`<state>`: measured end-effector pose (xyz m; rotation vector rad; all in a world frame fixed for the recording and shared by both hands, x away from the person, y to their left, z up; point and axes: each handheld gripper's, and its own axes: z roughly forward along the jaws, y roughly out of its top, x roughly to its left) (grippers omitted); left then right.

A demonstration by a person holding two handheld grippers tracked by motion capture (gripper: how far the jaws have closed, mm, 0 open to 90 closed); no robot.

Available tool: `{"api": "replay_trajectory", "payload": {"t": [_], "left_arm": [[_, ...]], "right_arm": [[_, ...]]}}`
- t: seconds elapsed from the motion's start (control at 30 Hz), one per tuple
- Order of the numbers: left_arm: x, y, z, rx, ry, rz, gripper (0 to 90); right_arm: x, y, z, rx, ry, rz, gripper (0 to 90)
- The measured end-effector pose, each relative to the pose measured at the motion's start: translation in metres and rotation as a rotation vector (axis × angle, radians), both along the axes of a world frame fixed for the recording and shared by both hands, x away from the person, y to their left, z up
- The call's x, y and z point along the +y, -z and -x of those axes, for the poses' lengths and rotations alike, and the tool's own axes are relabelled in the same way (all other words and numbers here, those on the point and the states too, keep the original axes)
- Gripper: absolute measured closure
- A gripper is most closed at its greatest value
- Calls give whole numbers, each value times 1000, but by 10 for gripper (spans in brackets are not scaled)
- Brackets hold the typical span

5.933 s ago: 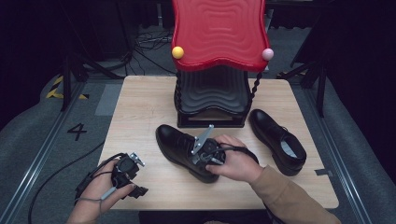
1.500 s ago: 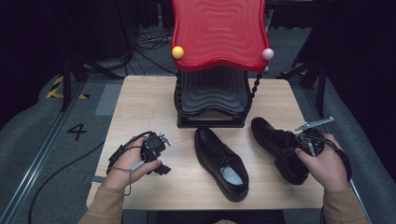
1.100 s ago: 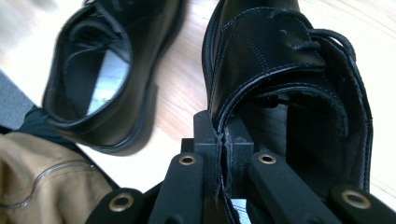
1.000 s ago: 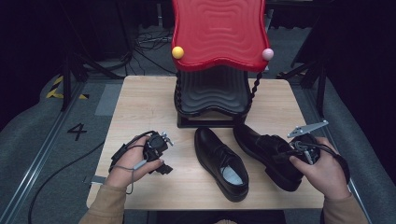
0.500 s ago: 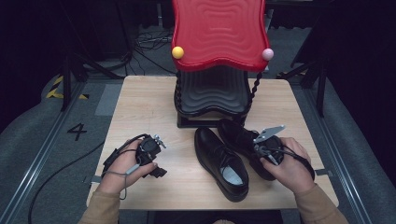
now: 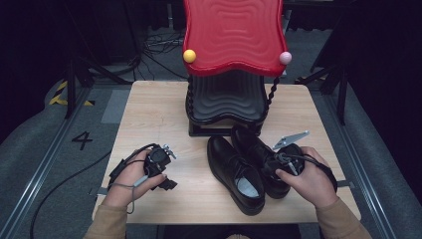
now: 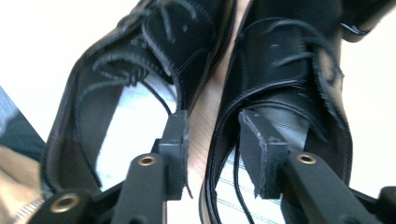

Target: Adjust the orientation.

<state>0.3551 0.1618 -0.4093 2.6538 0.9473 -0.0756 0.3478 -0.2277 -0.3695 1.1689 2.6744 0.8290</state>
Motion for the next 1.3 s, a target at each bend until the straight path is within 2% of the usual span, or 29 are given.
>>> {"api": "replay_trajectory", "payload": {"t": [0.03,0.07,0.1,0.13,0.17,0.23,0.47,0.57,0.6,0.67,0.8,0.9,1.13,1.2,1.23,1.3], "left_arm": [[0,0,0,2,3,0,274],[-1,1,-1,8,1,-4,274],[-1,1,-1,8,1,-4,274],[-1,1,-1,6,1,-4,274],[-2,2,-1,10,-1,-3,274],[-2,2,-1,8,4,-4,274],[2,3,2,13,-5,-3,273],[3,3,4,12,-14,-3,273],[4,4,4,14,-14,-1,273],[6,4,6,12,-21,-5,273],[10,5,10,23,-35,-8,272],[15,6,13,21,-44,-7,272],[21,6,19,25,-67,-14,272],[21,7,20,25,-71,-13,272],[21,7,20,25,-71,-13,272],[22,7,21,31,-76,-18,272]], "right_arm": [[-4,-3,1,40,53,-76,526],[-5,-3,0,51,71,-108,498],[-5,-3,0,51,71,-108,498],[-5,-3,0,82,94,-126,465],[-4,0,0,113,98,-118,455],[-3,4,-1,134,109,-108,425],[16,28,-8,173,102,-25,420],[22,35,-10,172,99,-6,432],[25,38,-11,169,88,23,465],[29,45,-15,175,82,59,453],[32,48,-18,168,89,72,463],[39,52,-22,142,82,127,467],[51,55,-28,132,82,176,482],[53,54,-28,129,72,183,549],[54,54,-28,131,65,168,624],[55,53,-27,137,75,155,646]]}}
